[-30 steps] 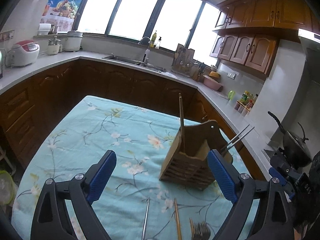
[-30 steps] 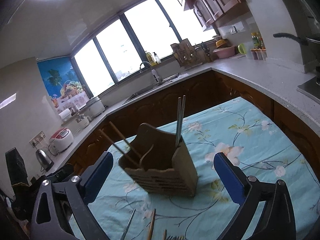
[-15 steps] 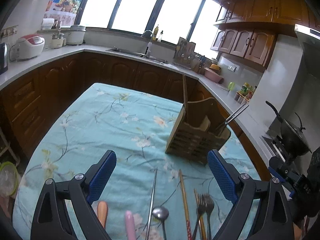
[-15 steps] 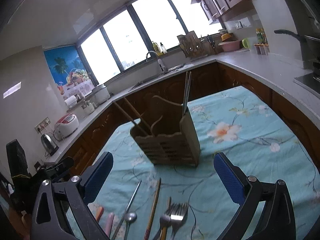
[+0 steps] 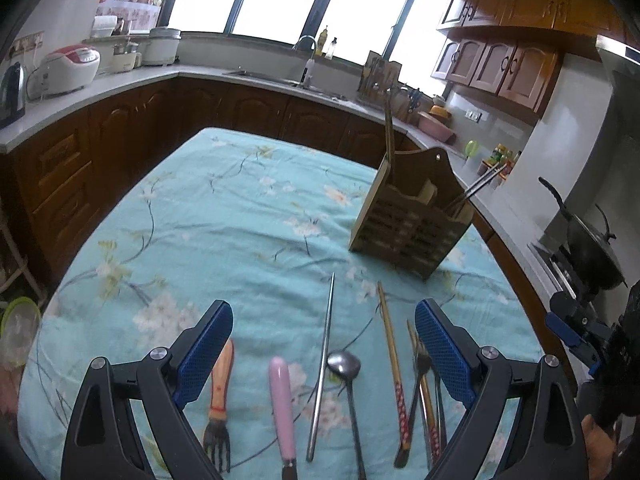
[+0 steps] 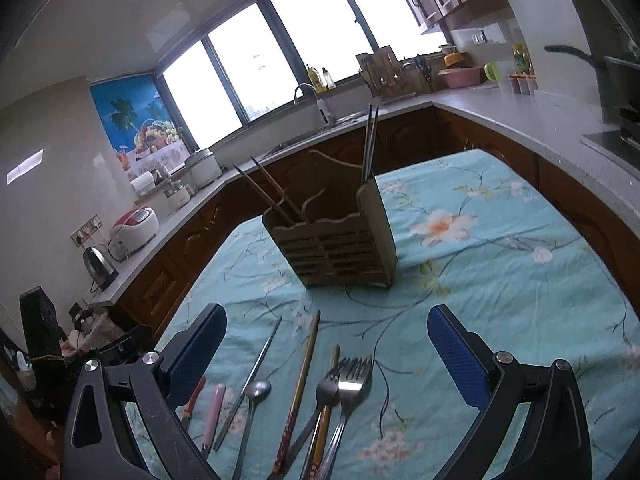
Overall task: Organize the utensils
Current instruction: 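Withdraw both tools from the holder toward the utensils, then lower the left tool toward the spoon while the right tool approaches the forks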
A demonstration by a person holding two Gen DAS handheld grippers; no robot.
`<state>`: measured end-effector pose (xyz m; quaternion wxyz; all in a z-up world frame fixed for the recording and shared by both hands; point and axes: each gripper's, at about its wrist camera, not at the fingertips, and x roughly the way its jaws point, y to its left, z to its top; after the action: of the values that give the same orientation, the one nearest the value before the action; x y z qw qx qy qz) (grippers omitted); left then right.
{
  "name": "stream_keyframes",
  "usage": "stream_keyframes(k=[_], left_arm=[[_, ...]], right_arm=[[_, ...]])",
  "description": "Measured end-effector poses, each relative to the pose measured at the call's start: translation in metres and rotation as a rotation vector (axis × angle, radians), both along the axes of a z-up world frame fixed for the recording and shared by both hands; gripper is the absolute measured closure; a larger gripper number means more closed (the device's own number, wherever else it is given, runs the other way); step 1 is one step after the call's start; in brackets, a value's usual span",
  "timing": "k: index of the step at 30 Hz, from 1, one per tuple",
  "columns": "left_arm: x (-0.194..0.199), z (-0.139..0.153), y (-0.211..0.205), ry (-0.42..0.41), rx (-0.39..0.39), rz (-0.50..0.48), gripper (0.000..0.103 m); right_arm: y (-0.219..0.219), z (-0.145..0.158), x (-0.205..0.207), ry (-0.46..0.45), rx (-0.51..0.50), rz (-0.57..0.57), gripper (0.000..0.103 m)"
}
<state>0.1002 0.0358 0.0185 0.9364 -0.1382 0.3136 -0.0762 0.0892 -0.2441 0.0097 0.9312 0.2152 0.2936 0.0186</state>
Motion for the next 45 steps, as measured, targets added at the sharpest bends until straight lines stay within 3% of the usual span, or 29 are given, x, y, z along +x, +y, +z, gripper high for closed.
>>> stream_keyframes(k=[15,26,30,35,37,45], left_arm=[[0.003,-0.02,-0.029,0.094,0.062,-0.085,0.013],[0.027,-0.048,-0.052,0.186,0.111,-0.145,0.042],[0.036,-0.055,-0.058,0.2,0.112,-0.177,0.053],[0.048,-0.065,-0.068,0.228,0.129,-0.214,0.056],[0.053,-0.071,-0.071,0.245,0.126,-0.227,0.065],[0.069,-0.086,-0.079,0.29,0.126,-0.254,0.083]], right_arm=[[0.01,-0.029,-0.001,0.061,0.018,0.04,0.002],[0.004,-0.049,0.007,0.118,0.042,0.042,0.003],[0.004,-0.059,0.013,0.151,0.053,0.051,0.011],[0.01,-0.07,0.021,0.191,0.053,0.073,0.027],[0.01,-0.075,0.024,0.208,0.051,0.081,0.031],[0.011,-0.094,0.035,0.279,0.05,0.102,0.052]])
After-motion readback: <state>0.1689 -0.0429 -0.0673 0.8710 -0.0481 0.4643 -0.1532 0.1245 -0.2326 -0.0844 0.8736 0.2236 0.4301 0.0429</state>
